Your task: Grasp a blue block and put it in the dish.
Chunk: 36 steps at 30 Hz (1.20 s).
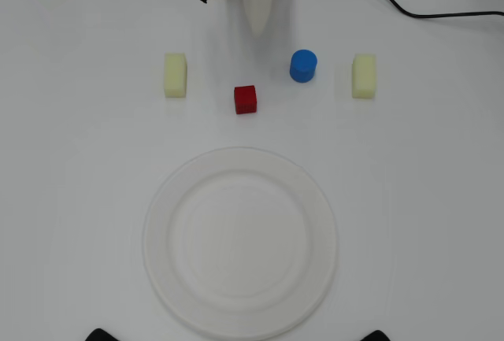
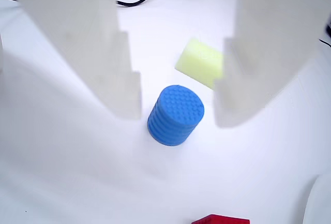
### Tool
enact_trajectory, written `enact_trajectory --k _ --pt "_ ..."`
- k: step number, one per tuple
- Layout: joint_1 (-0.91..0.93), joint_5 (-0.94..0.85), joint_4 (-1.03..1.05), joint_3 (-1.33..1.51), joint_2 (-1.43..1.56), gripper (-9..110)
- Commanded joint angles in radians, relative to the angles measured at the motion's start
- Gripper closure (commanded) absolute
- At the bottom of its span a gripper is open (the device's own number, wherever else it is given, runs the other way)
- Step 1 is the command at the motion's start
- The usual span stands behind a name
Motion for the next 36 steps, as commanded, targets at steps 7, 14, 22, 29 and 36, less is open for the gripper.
enact_trajectory --k 7,14,22,29,36 --pt "-0.275 0.107 -0.077 -0.097 -0.227 77" --pt "-0.35 0.115 -0.212 -0.034 -0.36 76" --pt "-0.31 0.08 -0.339 0.071 -0.416 76" --pt "-0.291 0.072 -0.417 0.075 -0.514 77" --pt "-0.337 0.086 -0.428 0.028 -0.566 81"
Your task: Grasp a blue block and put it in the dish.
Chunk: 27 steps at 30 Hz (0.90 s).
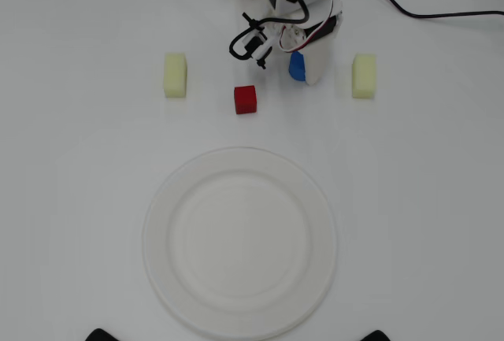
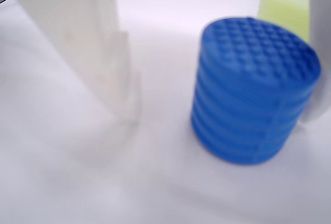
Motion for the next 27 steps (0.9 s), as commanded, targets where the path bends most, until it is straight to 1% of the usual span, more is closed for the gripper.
enact_trajectory --k 1,3,6,7,10,14,19,23,25,27 --pt "-0.023 0.009 -0.008 -0.048 -0.006 82" --pt "-0.032 0.008 -0.008 -0.057 -0.014 85" --pt "-0.032 0.011 -0.006 -0.072 -0.029 100" --pt "-0.032 0.018 -0.006 -0.072 -0.031 101" --pt "-0.029 0.04 -0.003 -0.072 -0.023 101" --pt "-0.02 0.025 0.008 -0.072 0.052 101" --pt "0.035 -0.049 0.052 -0.072 0.256 101" --pt "0.146 -0.133 0.051 -0.055 0.474 101" --pt "0.212 -0.178 -0.003 -0.021 0.569 101" --pt "0.279 -0.236 -0.143 0.066 0.678 101"
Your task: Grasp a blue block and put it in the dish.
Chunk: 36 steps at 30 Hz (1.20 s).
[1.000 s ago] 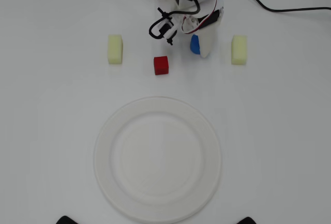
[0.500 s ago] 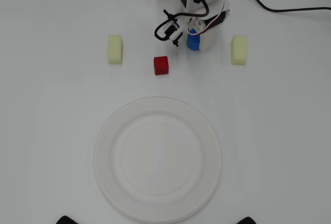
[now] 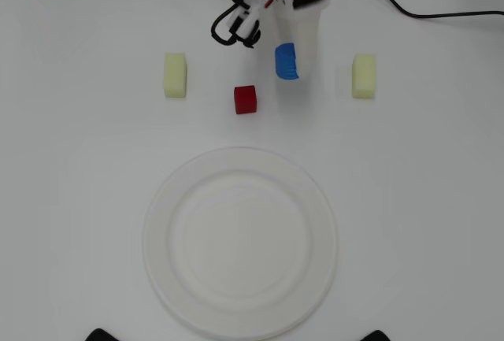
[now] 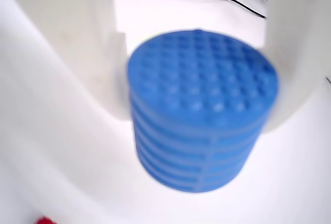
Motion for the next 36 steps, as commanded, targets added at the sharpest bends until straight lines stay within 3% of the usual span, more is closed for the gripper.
enact_trajectory --k 1,7,15,25,36 --pt "0.11 -0.08 -0.189 0.089 0.138 101" --pt "0.198 0.0 -0.345 0.067 0.002 101" --pt "0.206 0.178 -0.385 -0.265 -0.466 101" --pt "0.222 0.225 -0.374 -0.603 -0.874 101" --pt "0.229 0.239 -0.348 -0.62 -1.037 101"
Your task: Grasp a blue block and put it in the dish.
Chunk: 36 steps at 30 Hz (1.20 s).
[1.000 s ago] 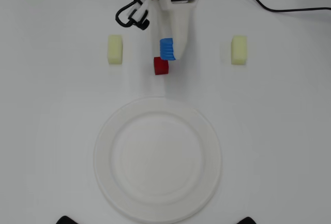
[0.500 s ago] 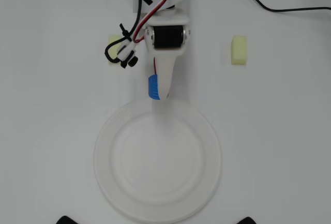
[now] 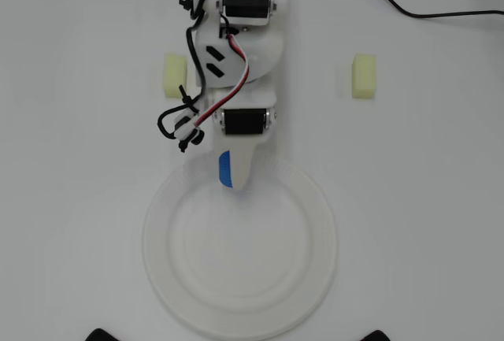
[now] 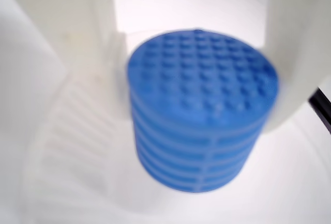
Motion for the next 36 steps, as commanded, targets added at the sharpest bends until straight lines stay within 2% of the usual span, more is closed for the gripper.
enact_trajectory --k 1,6,14,22,29,36 --pt "0.003 0.017 0.005 -0.052 0.003 101" --pt "-0.009 0.038 0.009 -0.054 -0.006 90" --pt "-0.002 0.017 0.074 -0.095 0.02 83" --pt "0.017 0.008 0.187 -0.097 0.169 76" --pt "0.002 -0.052 0.305 0.017 0.5 71" --pt "0.002 -0.17 0.331 0.399 1.025 70"
